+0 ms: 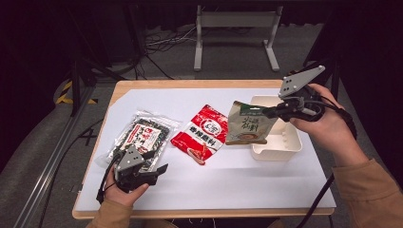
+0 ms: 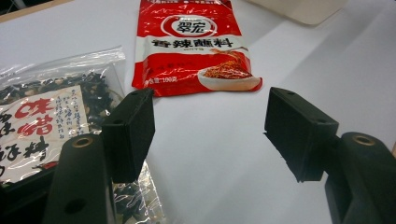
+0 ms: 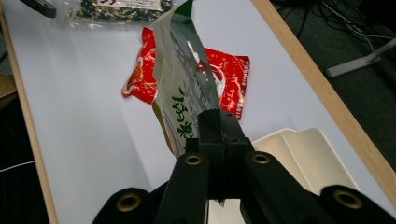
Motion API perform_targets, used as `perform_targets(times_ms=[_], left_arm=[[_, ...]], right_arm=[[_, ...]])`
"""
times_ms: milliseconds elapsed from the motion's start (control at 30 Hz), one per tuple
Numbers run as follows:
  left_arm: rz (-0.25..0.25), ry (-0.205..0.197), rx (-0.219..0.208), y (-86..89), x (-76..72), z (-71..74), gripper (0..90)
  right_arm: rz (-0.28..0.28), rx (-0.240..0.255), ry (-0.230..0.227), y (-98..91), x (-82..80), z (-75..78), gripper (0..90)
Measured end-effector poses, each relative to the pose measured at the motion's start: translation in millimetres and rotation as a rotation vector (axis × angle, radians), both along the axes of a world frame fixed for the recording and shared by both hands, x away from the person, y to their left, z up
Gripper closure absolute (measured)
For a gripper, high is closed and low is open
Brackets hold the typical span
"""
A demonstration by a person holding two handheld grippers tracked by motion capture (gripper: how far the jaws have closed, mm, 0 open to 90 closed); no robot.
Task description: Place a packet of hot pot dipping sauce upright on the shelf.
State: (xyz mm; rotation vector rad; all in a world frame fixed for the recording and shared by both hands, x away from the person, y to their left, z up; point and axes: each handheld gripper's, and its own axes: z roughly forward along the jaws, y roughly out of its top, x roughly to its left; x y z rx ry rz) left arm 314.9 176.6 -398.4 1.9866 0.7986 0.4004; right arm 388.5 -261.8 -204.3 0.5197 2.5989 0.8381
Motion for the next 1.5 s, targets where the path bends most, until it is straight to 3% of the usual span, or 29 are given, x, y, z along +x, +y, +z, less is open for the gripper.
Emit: perform_targets(times_ms=[533, 867, 1167, 1500], left_arm=[[0.008, -0.003, -0.004, 2.7, -0.3, -0.2, 33.3], [0.013, 0.004, -0.007, 3.1, -0.7, -0.3, 33.3], [0.012, 0.000, -0.002, 3.7, -0.3, -0.5, 33.3], [0.015, -0.003, -0.001, 4.7, -0.6, -0.8, 33.3]], right_arm=[[-0.120, 0.042, -0.092, -23.7, 19.8, 10.0, 89.6], [-0.190, 0.067, -0.118, -34.9, 32.8, 7.8, 89.6], [-0.225, 0.086, -0.151, -45.6, 45.2, 6.9, 89.6], [-0.262, 0.074, -0.185, -58.4, 65.6, 3.0, 89.6]])
